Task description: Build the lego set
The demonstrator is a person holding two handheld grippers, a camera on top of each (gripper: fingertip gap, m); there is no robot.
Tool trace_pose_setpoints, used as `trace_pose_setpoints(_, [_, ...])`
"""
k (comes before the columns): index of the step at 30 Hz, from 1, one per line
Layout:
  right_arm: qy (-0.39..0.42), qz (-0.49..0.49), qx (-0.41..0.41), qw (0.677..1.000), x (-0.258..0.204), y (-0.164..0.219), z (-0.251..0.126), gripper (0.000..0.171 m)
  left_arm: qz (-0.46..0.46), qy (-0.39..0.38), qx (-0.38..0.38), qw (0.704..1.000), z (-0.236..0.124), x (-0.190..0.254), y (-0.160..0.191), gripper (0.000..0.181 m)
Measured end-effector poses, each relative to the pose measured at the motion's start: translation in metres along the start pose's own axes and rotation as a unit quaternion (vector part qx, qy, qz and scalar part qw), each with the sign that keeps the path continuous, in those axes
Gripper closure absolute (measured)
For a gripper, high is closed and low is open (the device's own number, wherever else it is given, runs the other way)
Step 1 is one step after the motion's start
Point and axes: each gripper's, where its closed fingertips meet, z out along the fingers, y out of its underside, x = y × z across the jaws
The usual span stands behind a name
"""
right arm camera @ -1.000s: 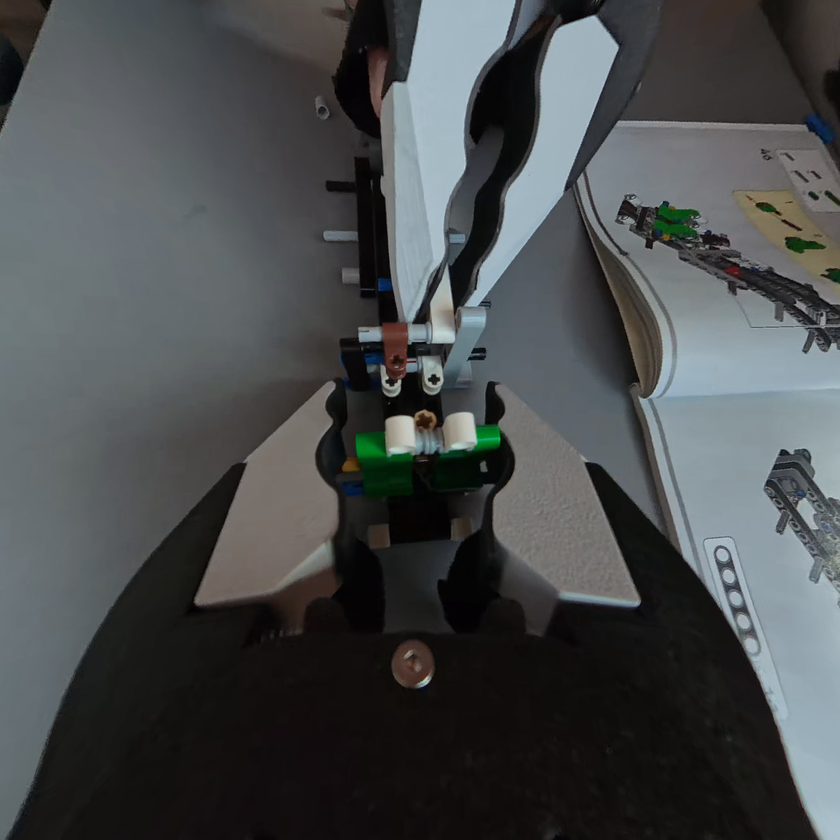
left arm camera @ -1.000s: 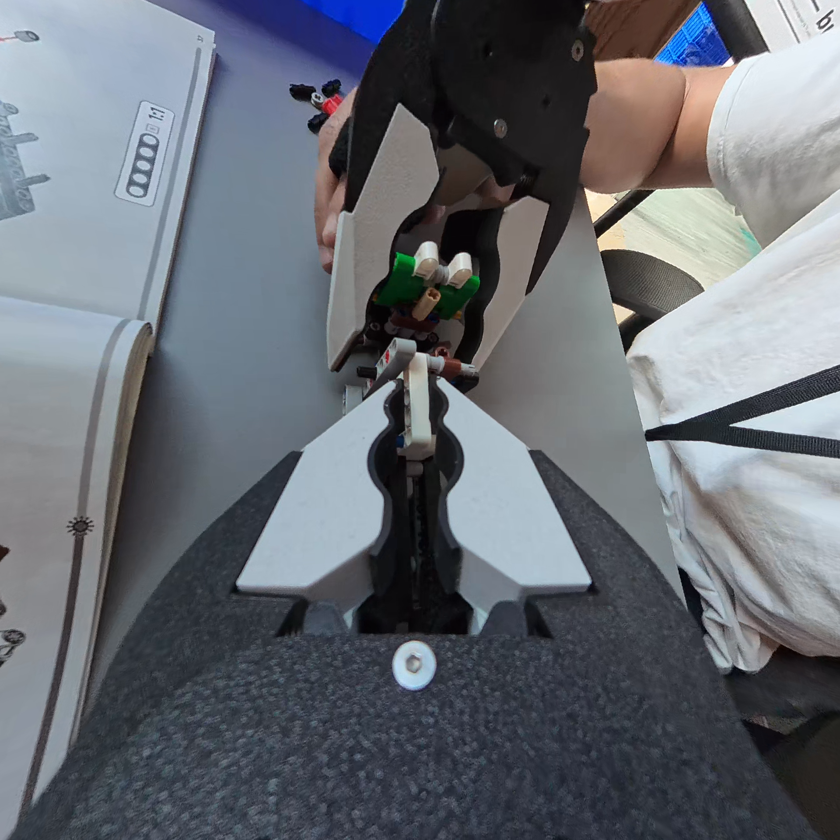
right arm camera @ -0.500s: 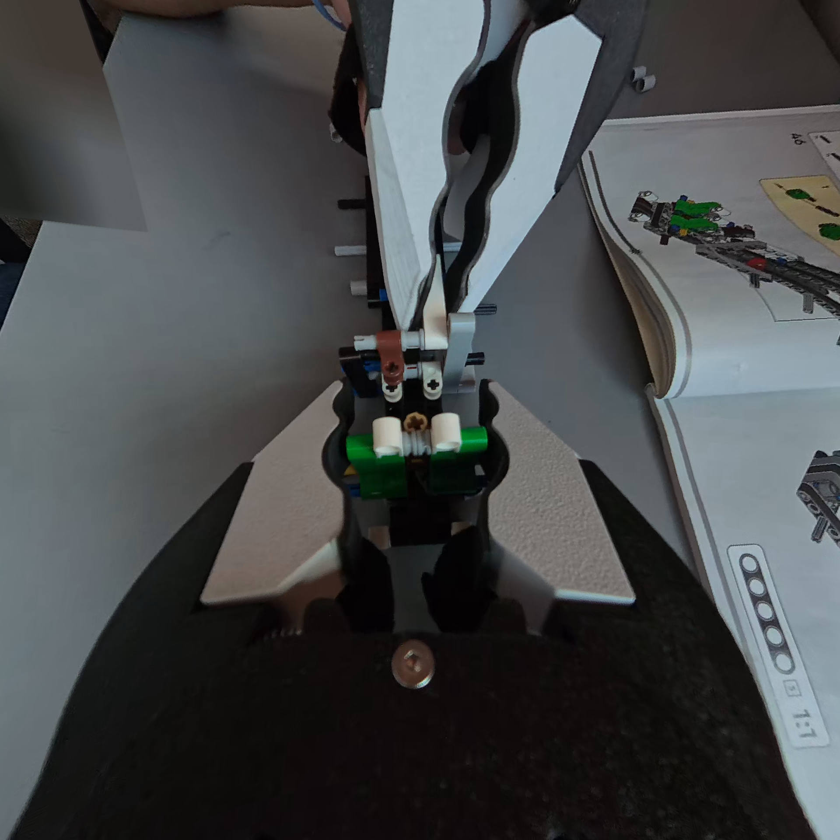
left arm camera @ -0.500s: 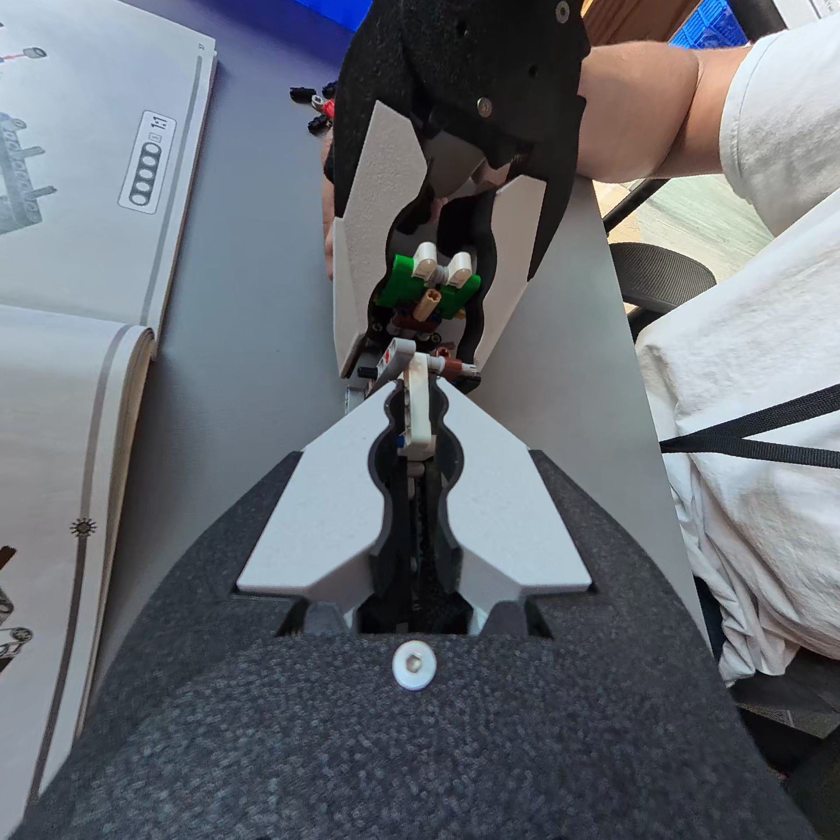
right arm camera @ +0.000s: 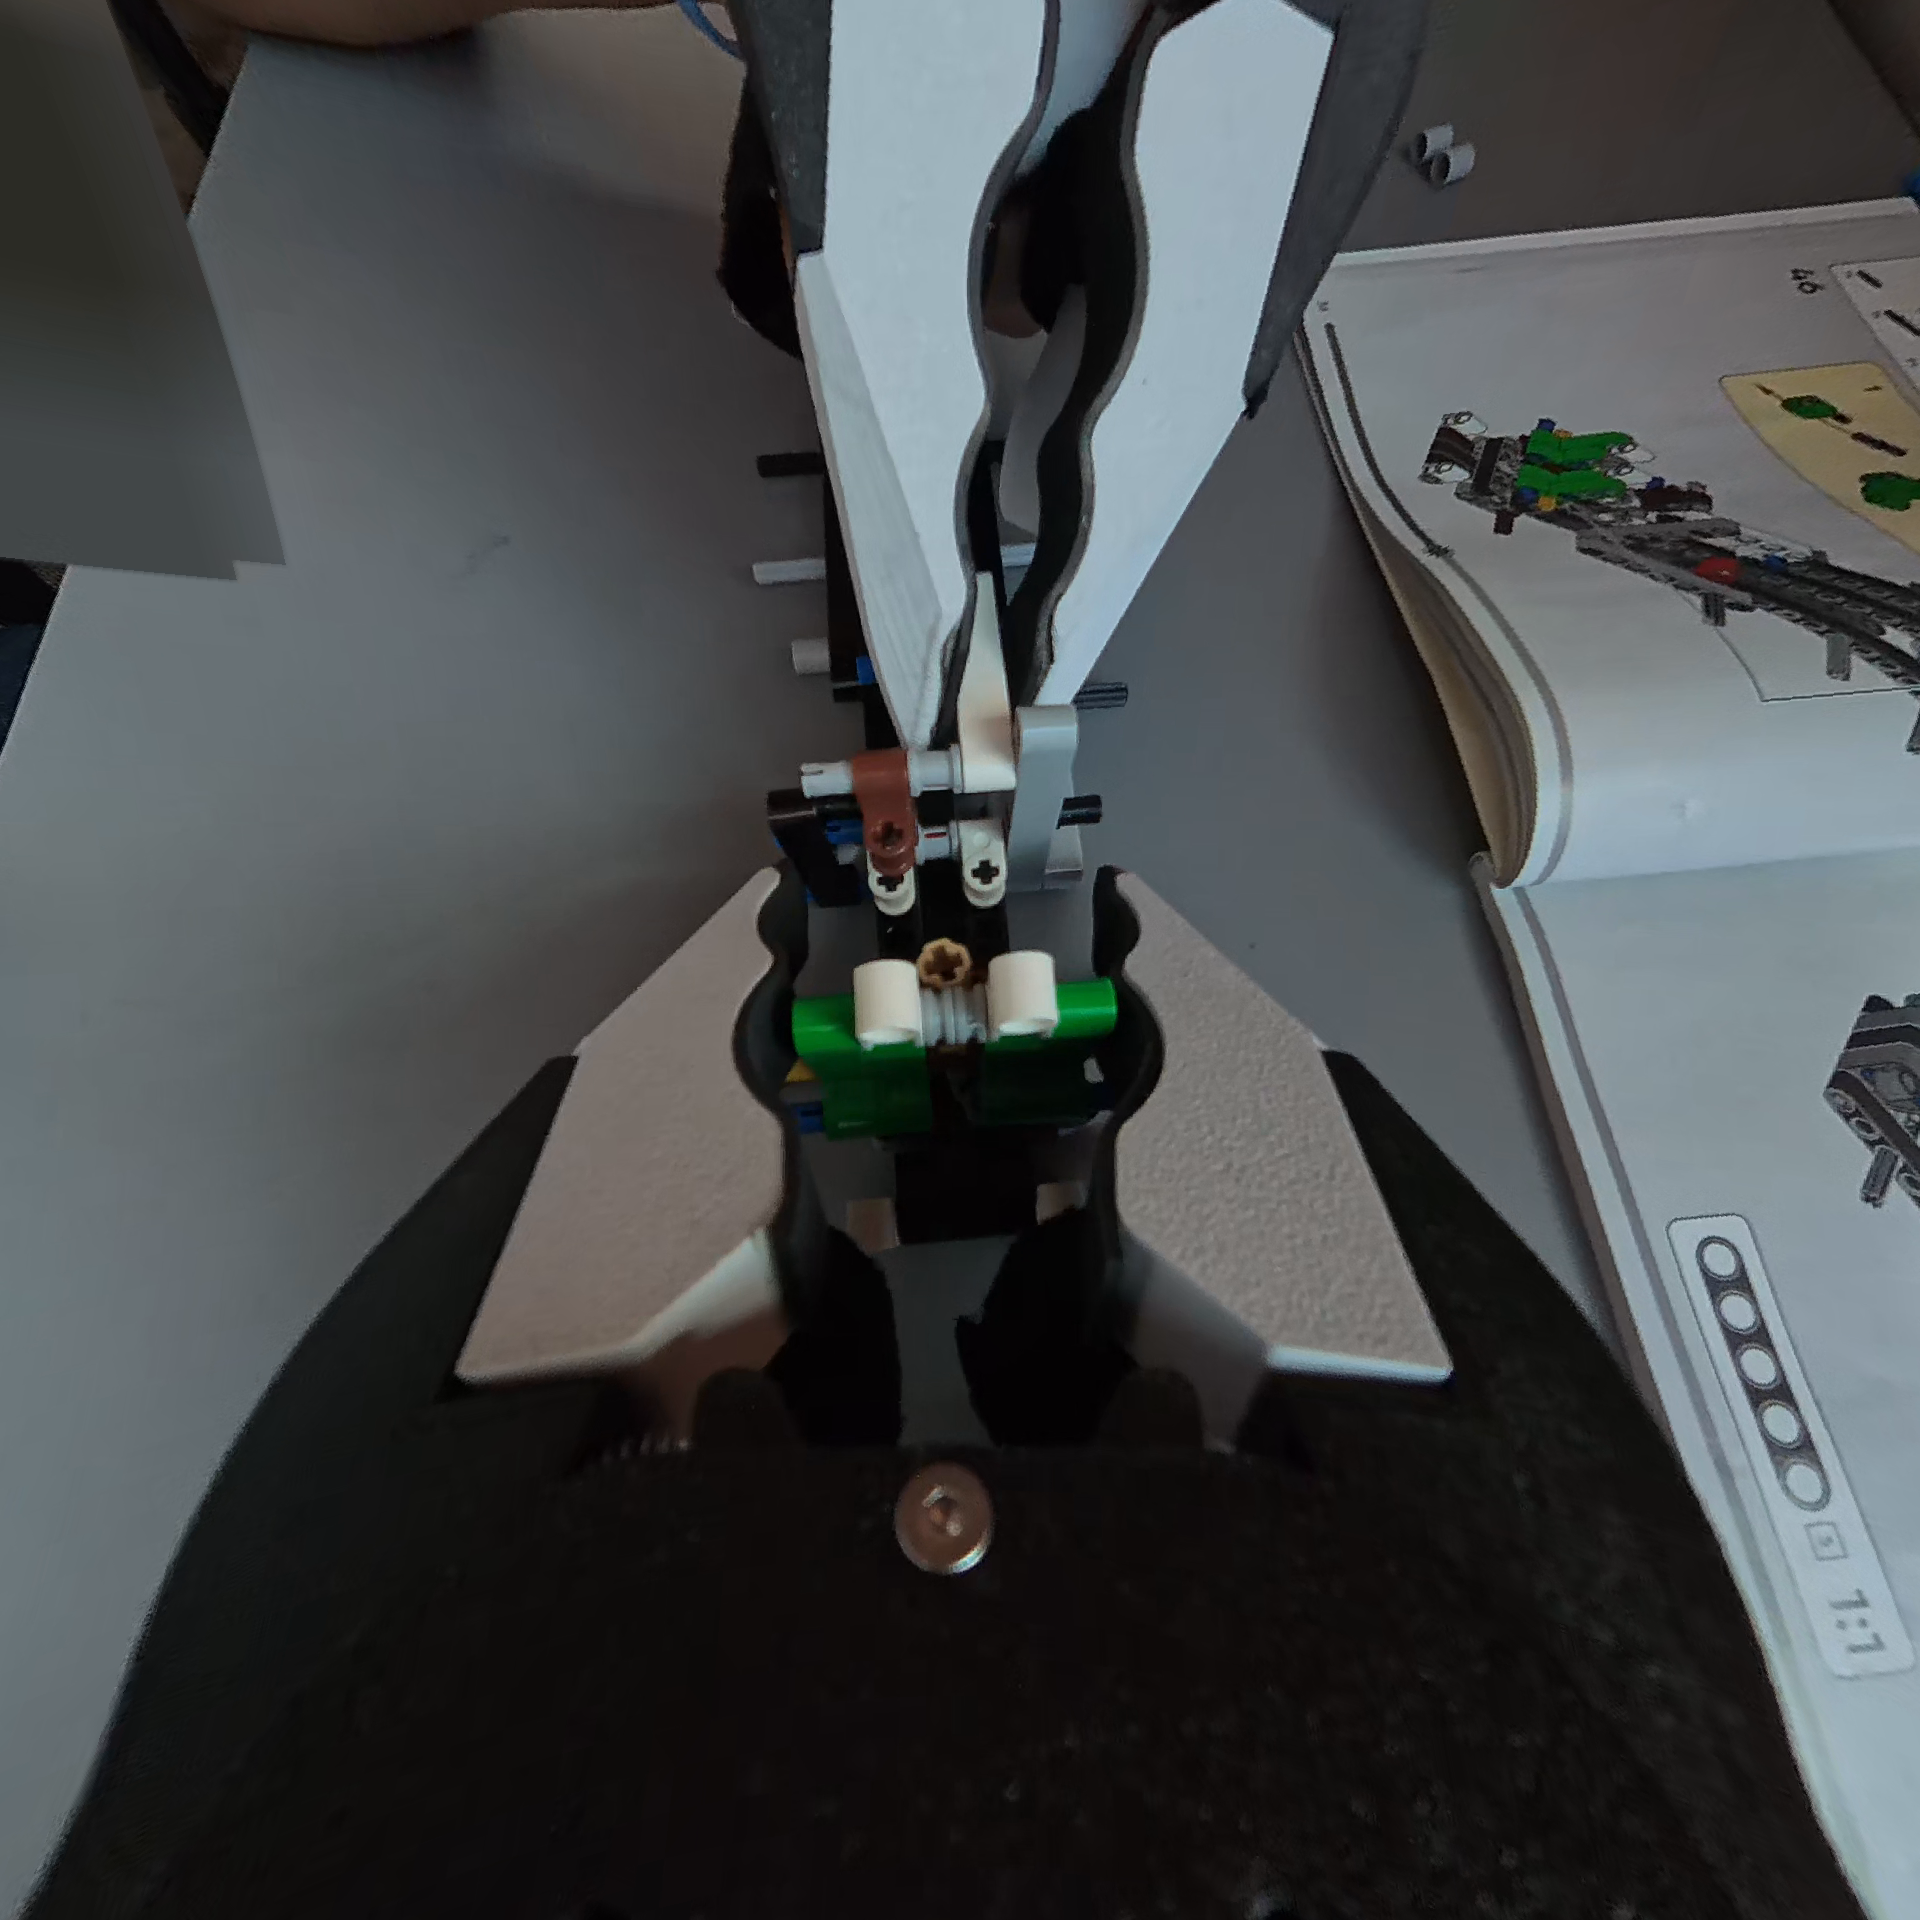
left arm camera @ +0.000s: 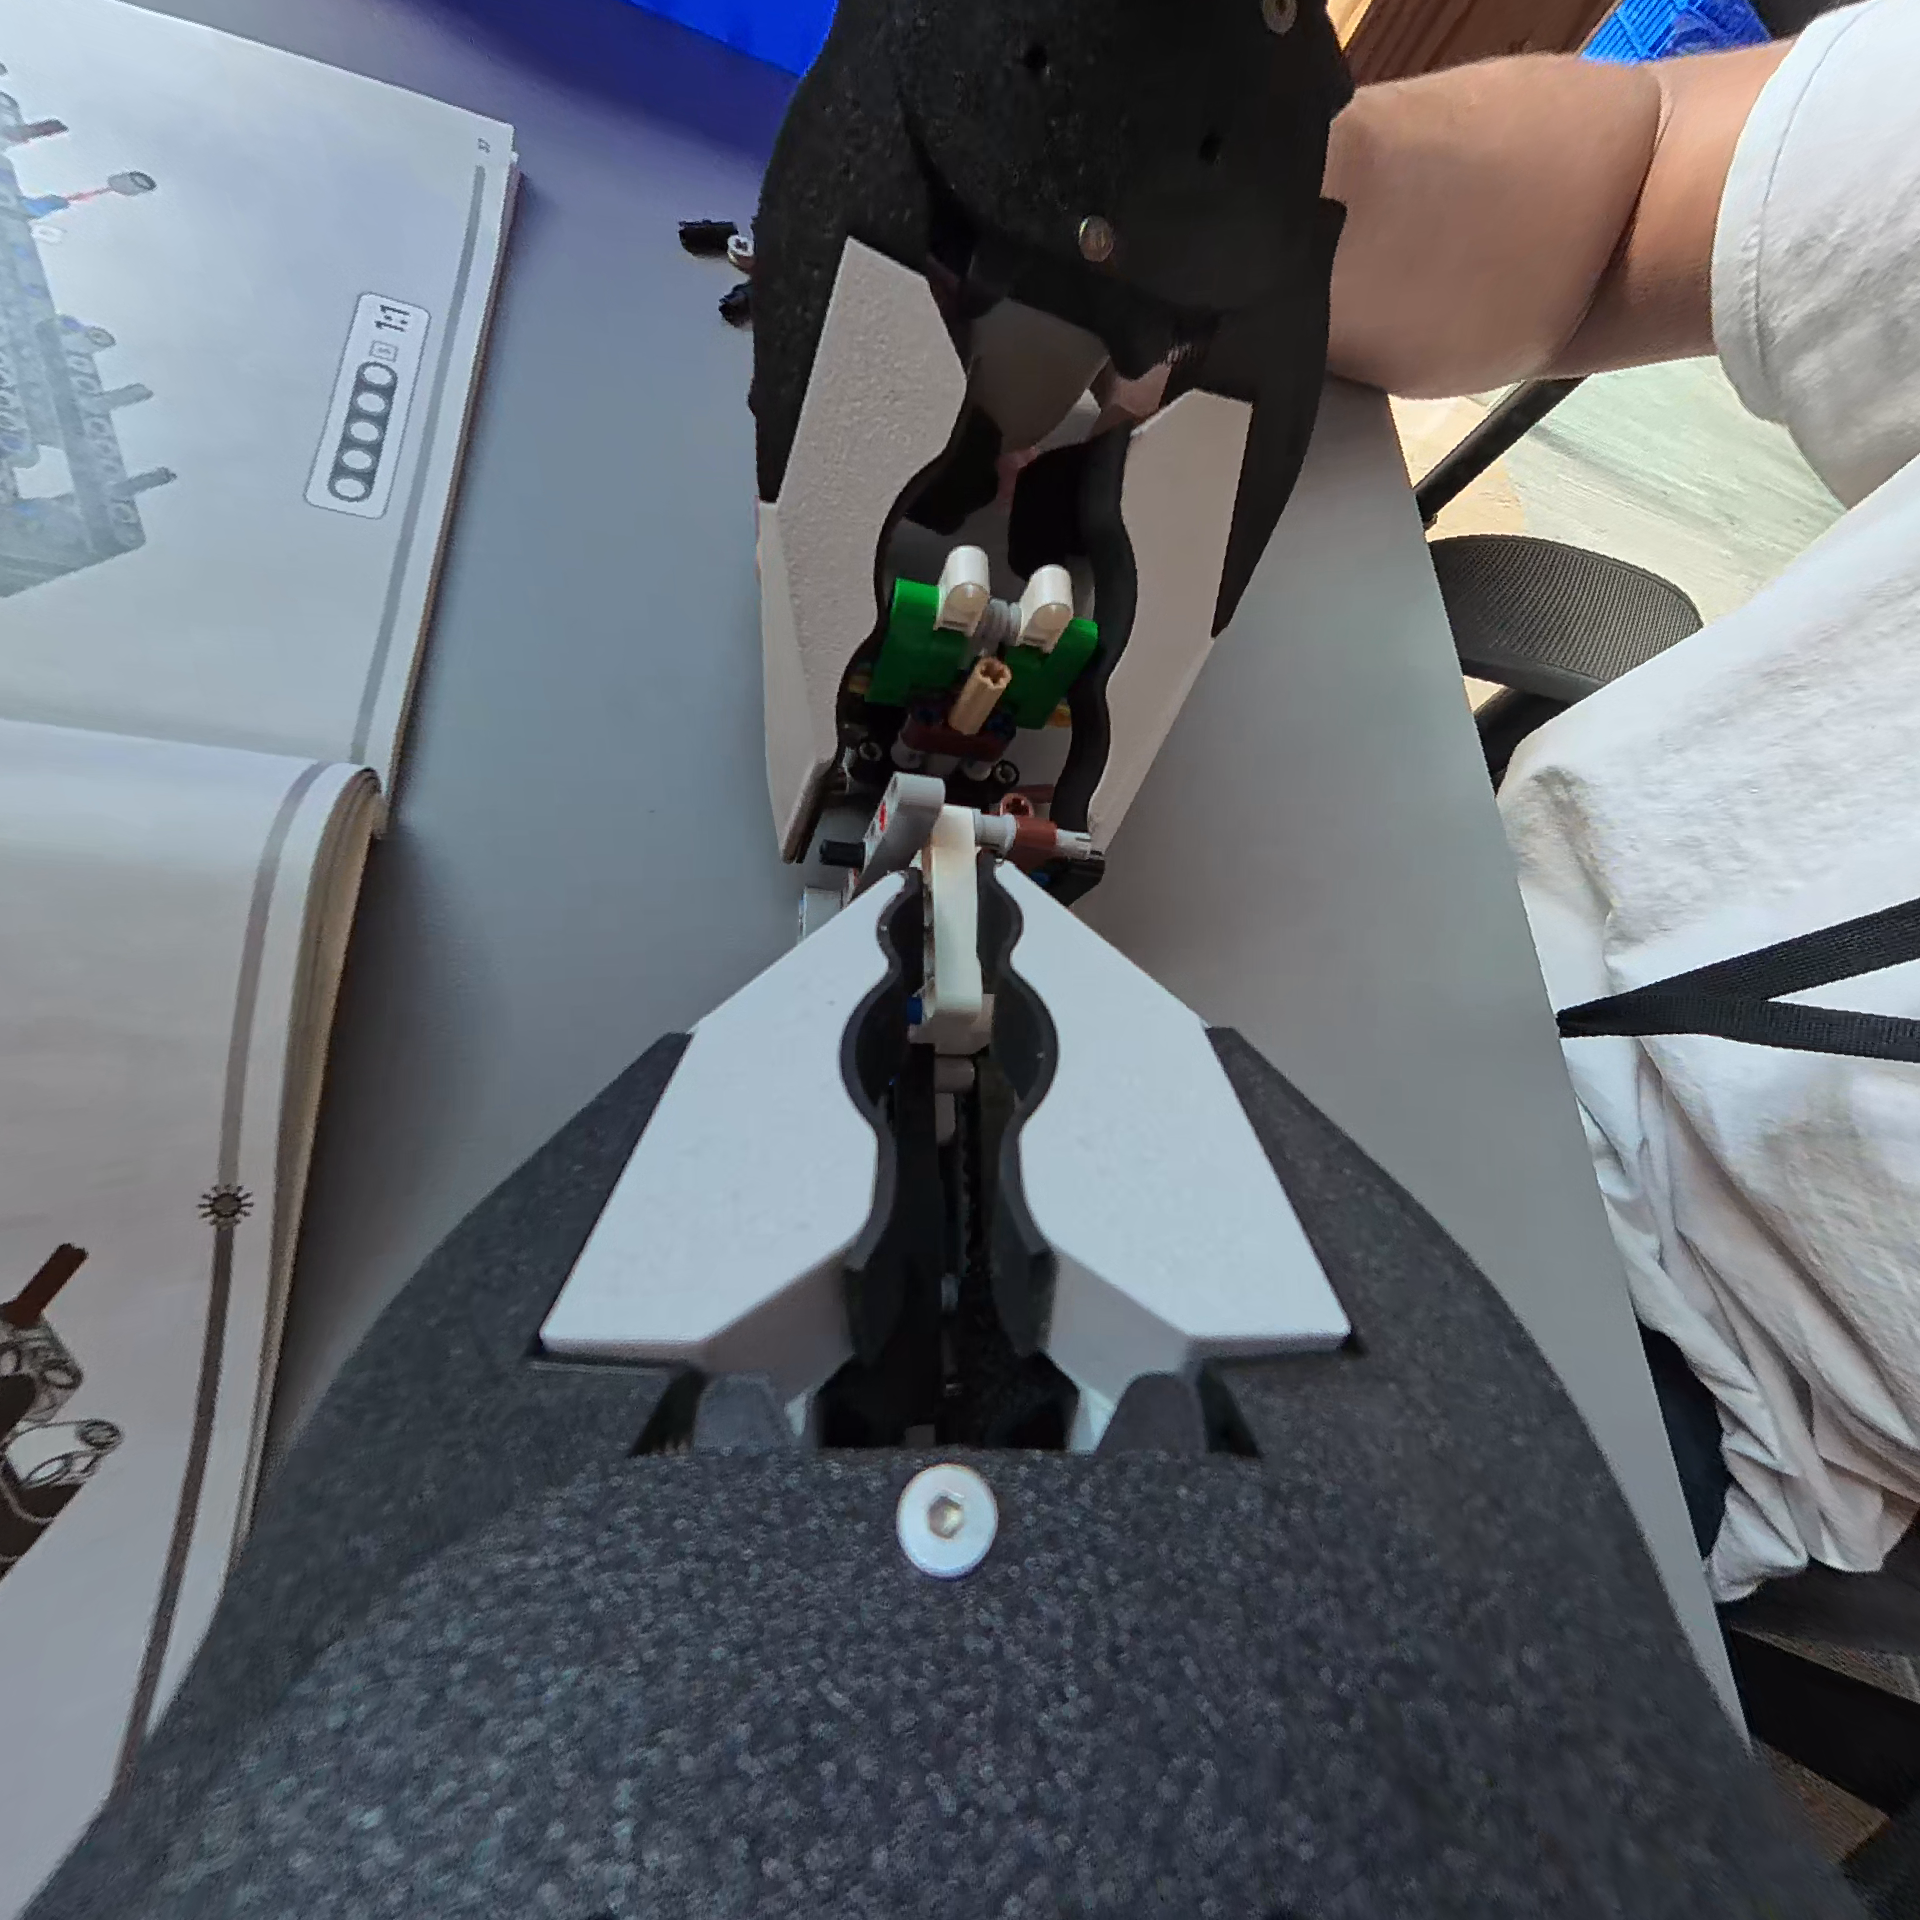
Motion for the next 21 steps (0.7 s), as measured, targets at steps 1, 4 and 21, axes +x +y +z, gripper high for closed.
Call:
trace_pose_setpoints(1, [-0.006,0.006,0.000,1.000,0.000,0.000,0.000,0.116,-0.001,0.001,0.001,1.000,0.000,0.000,0.000,0.174])
trace_pose_setpoints(4, [-0.004,0.004,-0.002,1.000,-0.001,0.000,0.000,0.116,0.010,-0.008,0.002,1.000,0.001,0.000,-0.001,0.174])
trace_pose_setpoints(21, [0.022,0.001,0.027,0.999,-0.003,-0.009,-0.029,0.106,0.226,-0.175,-0.097,0.953,-0.012,-0.001,0.011,0.099])
